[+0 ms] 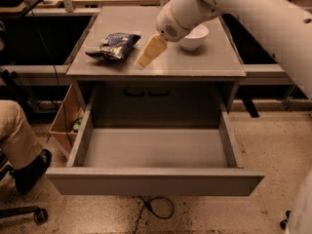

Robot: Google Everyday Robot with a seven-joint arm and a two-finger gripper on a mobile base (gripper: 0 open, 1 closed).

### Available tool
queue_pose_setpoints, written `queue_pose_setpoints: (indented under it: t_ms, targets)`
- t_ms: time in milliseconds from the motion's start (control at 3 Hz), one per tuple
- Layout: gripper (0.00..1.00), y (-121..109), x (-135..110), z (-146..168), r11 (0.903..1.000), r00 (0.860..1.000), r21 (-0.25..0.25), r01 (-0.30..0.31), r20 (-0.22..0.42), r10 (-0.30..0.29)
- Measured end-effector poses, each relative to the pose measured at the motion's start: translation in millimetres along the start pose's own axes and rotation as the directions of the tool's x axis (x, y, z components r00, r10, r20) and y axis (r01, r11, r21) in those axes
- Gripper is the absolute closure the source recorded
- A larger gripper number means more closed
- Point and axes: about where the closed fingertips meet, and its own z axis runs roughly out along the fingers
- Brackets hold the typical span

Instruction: Place blue chip bag into top drawer

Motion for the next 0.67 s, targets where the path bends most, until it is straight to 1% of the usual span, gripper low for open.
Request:
queue_pose_setpoints:
  t_ms: [333,667]
  targets:
    - [0.00,-22.1,-41.0,67.2,0.9967,0.989,-0.012,-0.080,0.126,0.081]
    - [0.00,-25.9,-59.8,108.9,0.9895,0.974,-0.030,-0.141,0.177,0.144]
